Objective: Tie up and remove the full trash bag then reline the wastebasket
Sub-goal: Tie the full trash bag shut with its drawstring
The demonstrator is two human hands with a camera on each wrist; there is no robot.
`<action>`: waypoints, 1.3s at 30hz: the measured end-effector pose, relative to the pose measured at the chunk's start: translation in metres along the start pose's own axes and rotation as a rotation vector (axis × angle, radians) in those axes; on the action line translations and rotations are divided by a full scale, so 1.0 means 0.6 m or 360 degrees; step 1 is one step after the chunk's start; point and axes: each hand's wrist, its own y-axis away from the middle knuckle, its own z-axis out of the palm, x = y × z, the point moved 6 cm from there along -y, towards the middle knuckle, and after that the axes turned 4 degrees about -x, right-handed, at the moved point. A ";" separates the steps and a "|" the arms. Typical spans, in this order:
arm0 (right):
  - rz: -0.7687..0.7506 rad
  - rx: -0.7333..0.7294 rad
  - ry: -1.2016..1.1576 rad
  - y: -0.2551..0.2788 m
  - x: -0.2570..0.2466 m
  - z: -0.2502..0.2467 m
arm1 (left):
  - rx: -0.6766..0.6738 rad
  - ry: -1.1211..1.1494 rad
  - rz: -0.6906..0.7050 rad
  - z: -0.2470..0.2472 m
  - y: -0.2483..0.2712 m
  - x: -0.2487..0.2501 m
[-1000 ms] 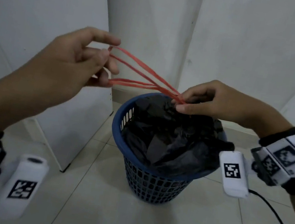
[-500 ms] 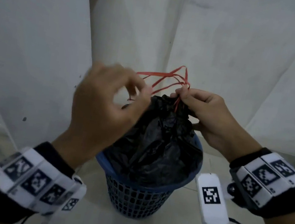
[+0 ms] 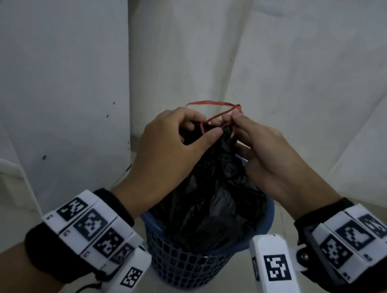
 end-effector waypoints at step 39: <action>-0.0108 0.0169 0.0722 -0.001 0.022 0.009 | -0.0568 0.0623 -0.1321 0.026 0.022 -0.101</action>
